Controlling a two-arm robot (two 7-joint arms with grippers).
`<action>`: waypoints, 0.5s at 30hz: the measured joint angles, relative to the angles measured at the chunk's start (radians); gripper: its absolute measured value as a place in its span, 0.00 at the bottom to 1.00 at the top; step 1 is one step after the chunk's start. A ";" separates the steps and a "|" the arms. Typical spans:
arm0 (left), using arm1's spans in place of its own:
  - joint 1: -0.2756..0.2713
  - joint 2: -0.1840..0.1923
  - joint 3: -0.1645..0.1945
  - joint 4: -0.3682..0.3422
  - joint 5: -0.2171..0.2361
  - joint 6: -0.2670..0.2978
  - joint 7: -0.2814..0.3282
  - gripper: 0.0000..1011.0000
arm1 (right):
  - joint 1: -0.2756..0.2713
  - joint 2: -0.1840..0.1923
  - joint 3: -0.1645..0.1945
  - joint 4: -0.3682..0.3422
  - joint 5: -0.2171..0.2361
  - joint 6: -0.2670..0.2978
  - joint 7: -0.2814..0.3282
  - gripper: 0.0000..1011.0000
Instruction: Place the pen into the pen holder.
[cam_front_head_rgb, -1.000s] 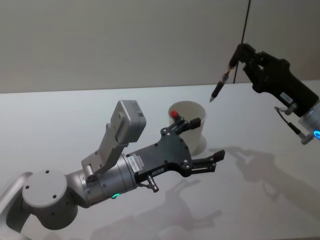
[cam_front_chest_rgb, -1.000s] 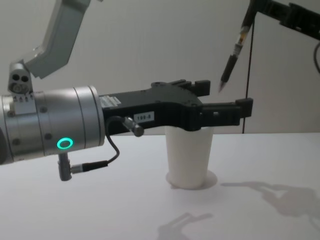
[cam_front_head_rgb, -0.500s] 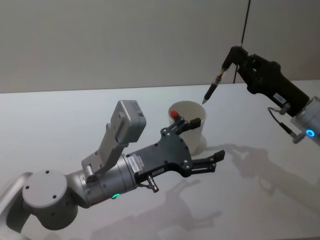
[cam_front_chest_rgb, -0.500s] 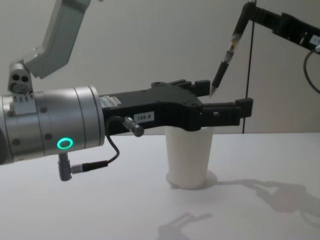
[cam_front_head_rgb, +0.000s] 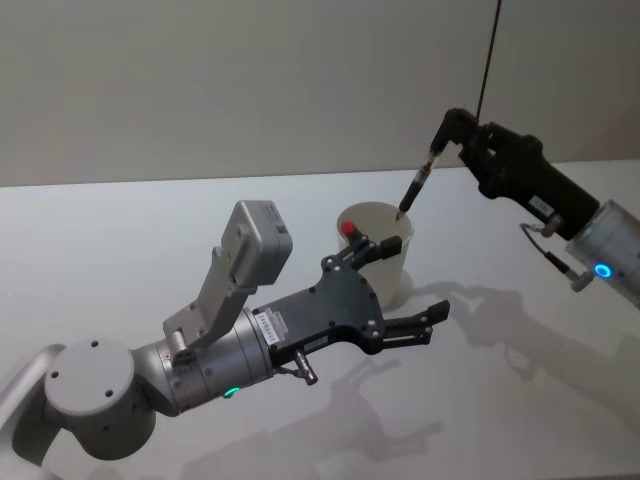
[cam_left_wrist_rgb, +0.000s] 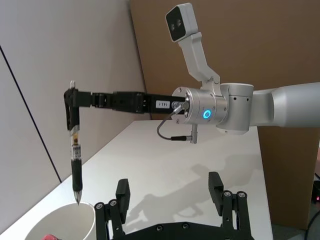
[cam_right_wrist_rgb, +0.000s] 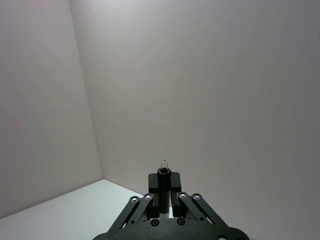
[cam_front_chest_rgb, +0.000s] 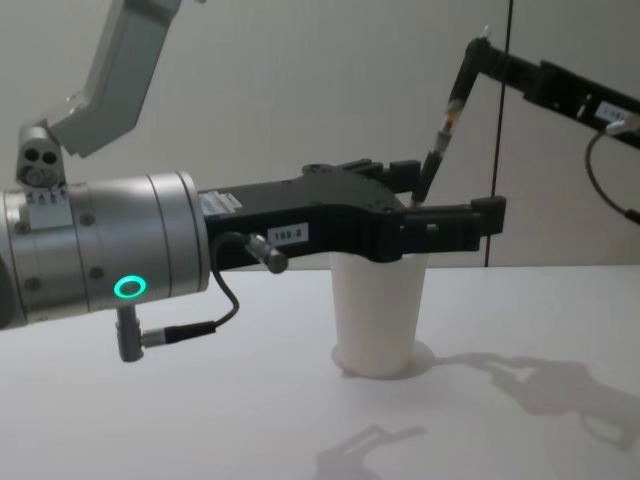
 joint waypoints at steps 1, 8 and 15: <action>0.000 0.000 0.000 0.000 0.000 0.000 0.000 0.99 | 0.003 -0.002 -0.002 0.007 -0.002 -0.001 0.001 0.12; 0.000 0.000 0.000 0.000 0.000 0.000 0.000 0.99 | 0.020 -0.013 -0.013 0.046 -0.020 -0.011 0.007 0.12; 0.000 0.000 0.000 0.000 0.000 0.000 0.000 0.99 | 0.034 -0.023 -0.024 0.082 -0.032 -0.021 0.011 0.14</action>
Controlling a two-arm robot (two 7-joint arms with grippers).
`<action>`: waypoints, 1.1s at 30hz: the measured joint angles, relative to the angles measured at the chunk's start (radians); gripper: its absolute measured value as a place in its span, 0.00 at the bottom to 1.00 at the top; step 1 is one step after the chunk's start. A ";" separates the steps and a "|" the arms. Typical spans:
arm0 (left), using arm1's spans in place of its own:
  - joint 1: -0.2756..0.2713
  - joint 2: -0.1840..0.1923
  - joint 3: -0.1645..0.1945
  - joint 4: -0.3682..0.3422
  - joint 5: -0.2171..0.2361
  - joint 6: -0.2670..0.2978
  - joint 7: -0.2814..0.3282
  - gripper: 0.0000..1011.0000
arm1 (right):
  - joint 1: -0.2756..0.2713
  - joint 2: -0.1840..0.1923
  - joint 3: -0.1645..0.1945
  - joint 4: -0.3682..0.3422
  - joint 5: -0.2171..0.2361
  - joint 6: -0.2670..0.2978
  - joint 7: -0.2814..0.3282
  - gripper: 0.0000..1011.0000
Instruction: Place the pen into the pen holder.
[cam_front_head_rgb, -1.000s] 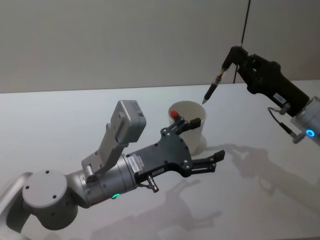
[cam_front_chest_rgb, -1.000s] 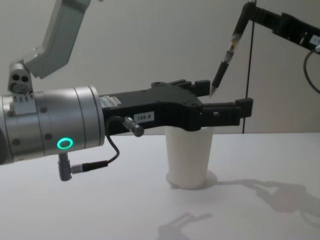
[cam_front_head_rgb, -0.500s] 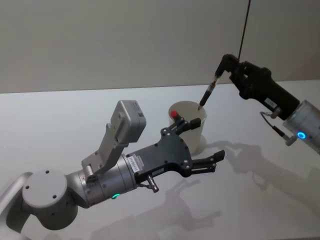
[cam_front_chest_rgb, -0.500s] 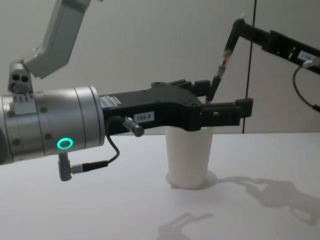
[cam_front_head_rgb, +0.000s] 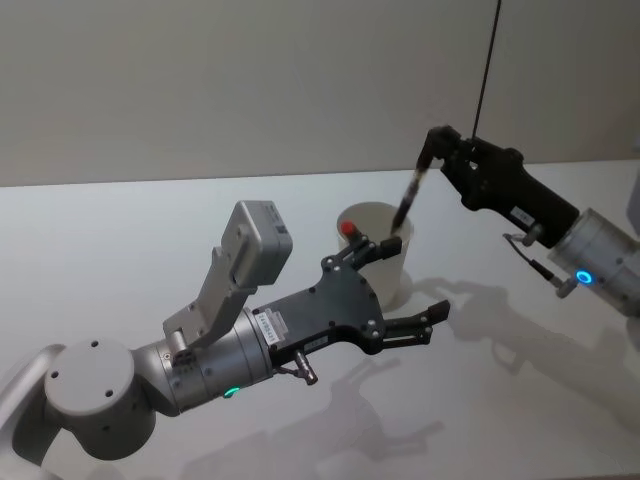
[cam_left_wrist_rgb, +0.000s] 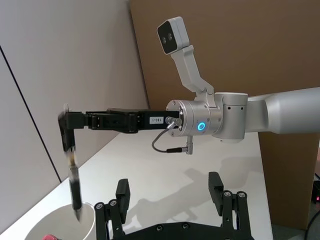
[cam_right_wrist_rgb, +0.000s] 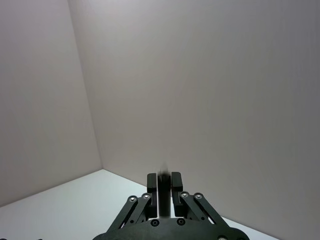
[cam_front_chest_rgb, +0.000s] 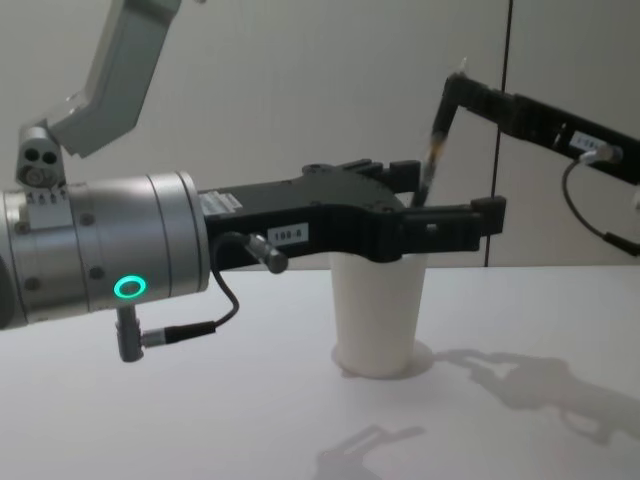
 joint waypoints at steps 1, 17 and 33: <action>0.000 0.000 0.000 0.000 0.000 0.000 0.000 0.99 | 0.001 -0.001 -0.001 0.002 -0.001 -0.001 0.000 0.15; 0.000 0.000 0.000 0.000 0.000 0.000 0.000 0.99 | 0.010 -0.015 -0.019 0.042 -0.002 -0.024 0.003 0.64; 0.000 0.000 0.000 0.000 0.000 0.000 0.000 0.99 | -0.037 0.008 -0.020 -0.019 0.000 -0.026 -0.024 0.99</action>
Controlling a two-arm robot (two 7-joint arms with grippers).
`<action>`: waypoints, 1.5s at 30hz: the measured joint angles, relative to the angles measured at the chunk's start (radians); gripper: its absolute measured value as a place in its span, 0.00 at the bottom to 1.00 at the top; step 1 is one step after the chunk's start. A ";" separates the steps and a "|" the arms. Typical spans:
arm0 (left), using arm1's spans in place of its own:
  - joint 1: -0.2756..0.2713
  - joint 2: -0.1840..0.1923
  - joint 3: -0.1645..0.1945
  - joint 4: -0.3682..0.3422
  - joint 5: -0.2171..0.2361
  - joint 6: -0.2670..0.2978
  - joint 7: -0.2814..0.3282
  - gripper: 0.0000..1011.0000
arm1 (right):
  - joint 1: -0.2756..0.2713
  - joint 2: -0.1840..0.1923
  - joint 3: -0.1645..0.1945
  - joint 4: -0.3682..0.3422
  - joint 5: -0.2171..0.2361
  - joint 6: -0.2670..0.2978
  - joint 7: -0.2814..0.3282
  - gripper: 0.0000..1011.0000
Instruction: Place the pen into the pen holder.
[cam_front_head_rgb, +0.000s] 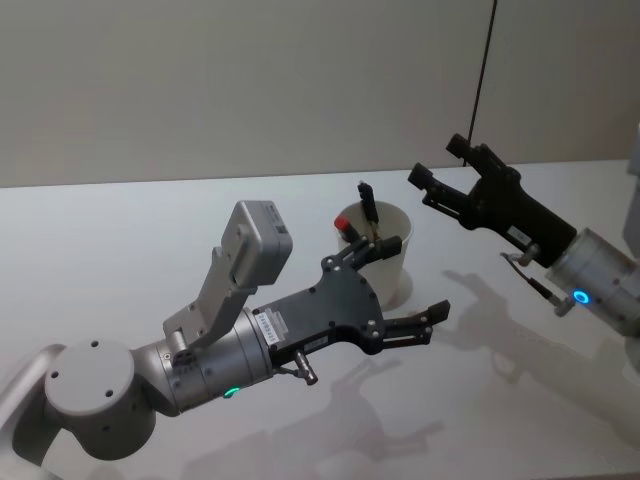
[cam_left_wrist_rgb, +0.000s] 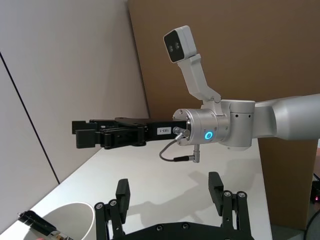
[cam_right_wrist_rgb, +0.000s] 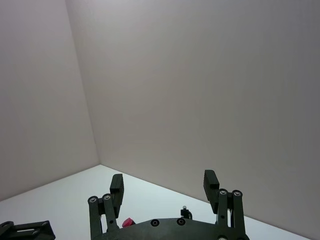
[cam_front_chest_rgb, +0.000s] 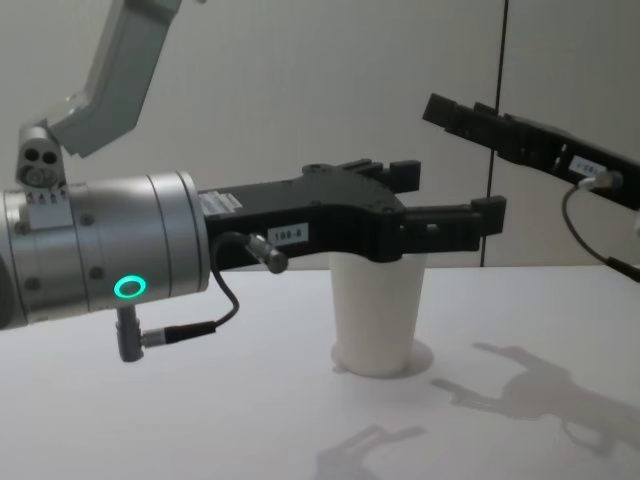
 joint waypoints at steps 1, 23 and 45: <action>0.000 0.000 0.000 0.000 0.000 0.000 0.000 0.99 | -0.005 0.003 0.001 -0.008 0.000 0.001 -0.003 0.99; 0.000 0.000 0.000 0.000 0.000 0.000 0.000 0.99 | -0.165 0.110 0.043 -0.232 0.005 0.031 -0.110 0.99; 0.000 0.000 0.000 0.000 0.000 0.000 0.000 0.99 | -0.203 0.137 0.053 -0.284 0.007 0.039 -0.136 0.99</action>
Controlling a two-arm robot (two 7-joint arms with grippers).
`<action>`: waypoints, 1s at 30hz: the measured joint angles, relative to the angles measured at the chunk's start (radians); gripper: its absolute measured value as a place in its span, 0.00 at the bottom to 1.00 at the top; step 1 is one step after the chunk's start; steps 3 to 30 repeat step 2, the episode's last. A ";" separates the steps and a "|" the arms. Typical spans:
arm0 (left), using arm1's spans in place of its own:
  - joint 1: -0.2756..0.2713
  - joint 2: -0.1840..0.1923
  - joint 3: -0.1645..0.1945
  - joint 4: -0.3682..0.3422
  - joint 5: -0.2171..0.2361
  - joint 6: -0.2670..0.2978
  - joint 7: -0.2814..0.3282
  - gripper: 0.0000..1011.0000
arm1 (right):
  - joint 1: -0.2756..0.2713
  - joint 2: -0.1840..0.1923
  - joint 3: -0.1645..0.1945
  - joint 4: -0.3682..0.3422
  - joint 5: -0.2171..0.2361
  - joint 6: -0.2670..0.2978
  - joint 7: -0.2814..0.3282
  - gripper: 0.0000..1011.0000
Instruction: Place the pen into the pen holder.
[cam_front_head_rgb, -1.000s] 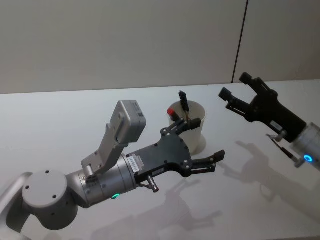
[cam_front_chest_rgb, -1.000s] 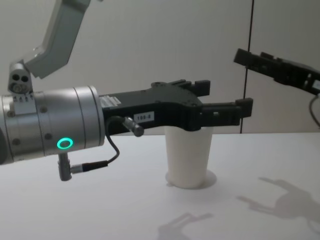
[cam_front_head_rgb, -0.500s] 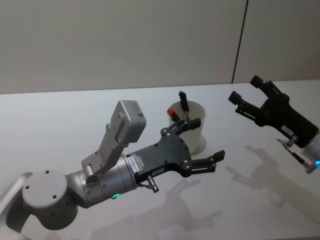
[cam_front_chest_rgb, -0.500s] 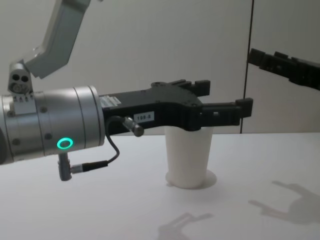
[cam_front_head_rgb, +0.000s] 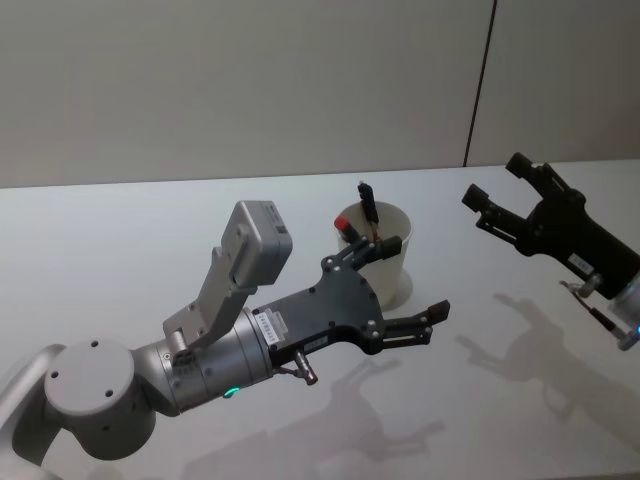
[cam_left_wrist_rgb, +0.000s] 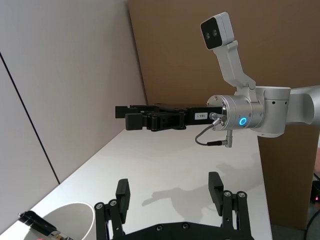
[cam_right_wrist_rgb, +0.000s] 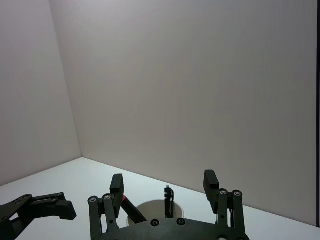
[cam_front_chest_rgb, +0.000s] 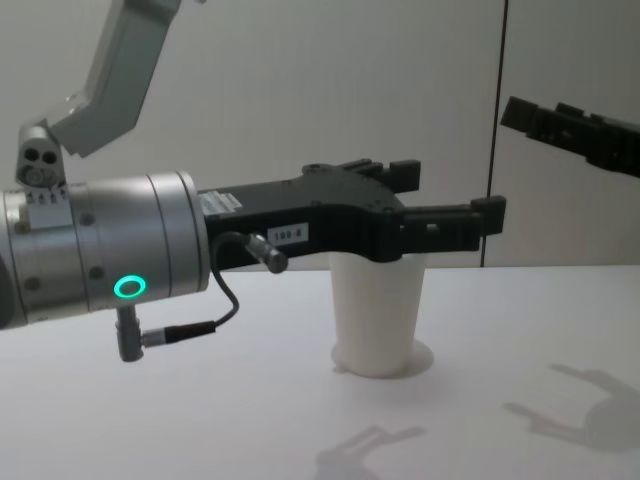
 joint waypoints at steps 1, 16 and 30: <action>0.000 0.000 0.000 0.000 0.000 0.000 0.000 0.99 | -0.001 0.001 0.000 -0.001 0.000 0.000 -0.001 0.99; 0.000 0.000 0.000 0.000 0.000 0.000 0.000 0.99 | -0.001 0.001 0.000 -0.002 0.000 0.000 -0.001 0.99; 0.000 0.000 0.000 0.000 0.000 0.000 0.000 0.99 | -0.001 0.001 0.000 -0.002 0.000 0.000 -0.001 0.99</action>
